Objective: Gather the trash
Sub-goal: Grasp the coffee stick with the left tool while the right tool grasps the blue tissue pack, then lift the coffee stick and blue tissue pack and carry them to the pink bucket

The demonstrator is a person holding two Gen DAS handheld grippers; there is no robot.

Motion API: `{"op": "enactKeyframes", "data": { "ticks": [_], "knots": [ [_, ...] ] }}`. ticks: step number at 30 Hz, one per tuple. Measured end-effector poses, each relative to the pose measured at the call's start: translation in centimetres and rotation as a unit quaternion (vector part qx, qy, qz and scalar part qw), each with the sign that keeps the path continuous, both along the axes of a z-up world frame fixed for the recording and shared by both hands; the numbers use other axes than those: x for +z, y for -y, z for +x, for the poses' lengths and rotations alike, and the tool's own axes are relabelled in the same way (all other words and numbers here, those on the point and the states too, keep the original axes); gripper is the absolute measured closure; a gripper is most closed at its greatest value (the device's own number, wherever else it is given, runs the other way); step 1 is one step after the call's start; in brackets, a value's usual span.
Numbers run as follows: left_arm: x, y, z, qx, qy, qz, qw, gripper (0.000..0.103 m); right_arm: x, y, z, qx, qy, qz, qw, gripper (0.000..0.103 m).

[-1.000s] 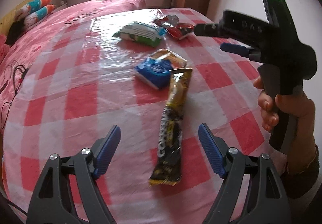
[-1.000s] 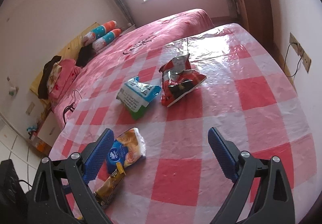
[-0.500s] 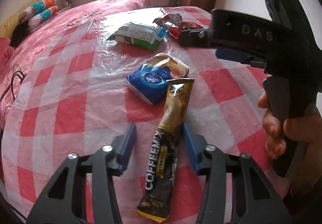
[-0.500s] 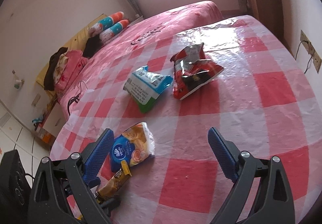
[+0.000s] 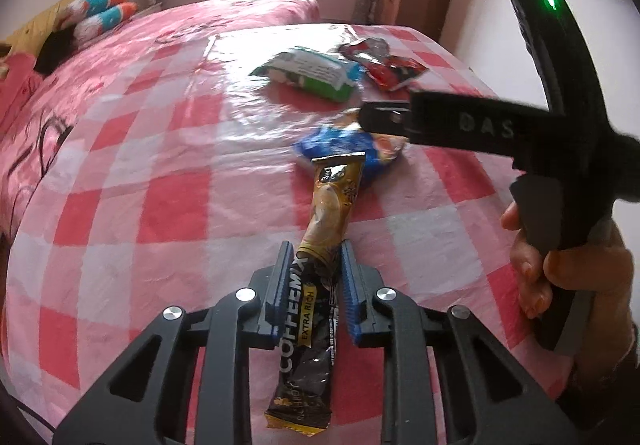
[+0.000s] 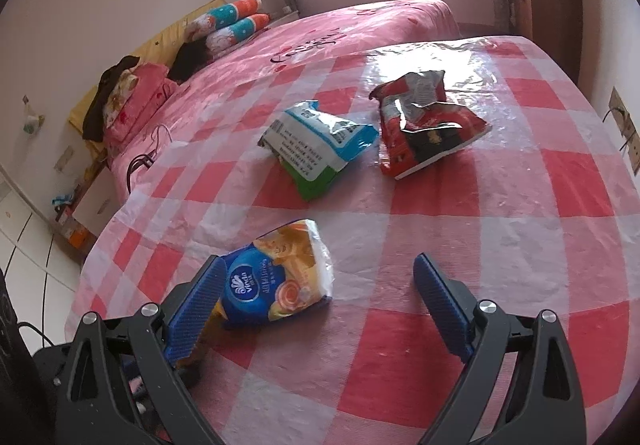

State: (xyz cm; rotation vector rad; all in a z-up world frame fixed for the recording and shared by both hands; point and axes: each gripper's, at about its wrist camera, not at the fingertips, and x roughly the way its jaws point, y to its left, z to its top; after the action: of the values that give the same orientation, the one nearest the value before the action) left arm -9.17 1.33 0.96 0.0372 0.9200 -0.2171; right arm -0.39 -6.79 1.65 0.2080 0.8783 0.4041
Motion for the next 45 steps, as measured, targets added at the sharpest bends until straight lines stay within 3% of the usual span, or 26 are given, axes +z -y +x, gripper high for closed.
{"op": "enactKeyframes", "data": {
  "ticks": [7, 21, 31, 45],
  "knots": [
    [0.8, -3.8, -0.4, 0.035, 0.005, -0.024, 0.9991, 0.078, -0.2, -2.3, -0.1, 0.029, -0.001, -0.018, 0.999, 0.01],
    [1.0, -8.4, -0.7, 0.077, 0.011, -0.055, 0.9954, 0.078, -1.1, -6.9, -0.2, 0.049, 0.007, -0.157, 0.986, 0.007],
    [0.8, -11.4, -1.6, 0.101, 0.011, -0.072, 0.9922, 0.078, -1.5, -7.7, 0.0, 0.051, 0.009, -0.181, 0.982, 0.009],
    [0.8, -14.4, -2.7, 0.122, 0.018, -0.098, 0.9875, 0.078, -0.9, -7.4, -0.5, 0.04, 0.027, -0.177, 0.983, 0.049]
  ]
}}
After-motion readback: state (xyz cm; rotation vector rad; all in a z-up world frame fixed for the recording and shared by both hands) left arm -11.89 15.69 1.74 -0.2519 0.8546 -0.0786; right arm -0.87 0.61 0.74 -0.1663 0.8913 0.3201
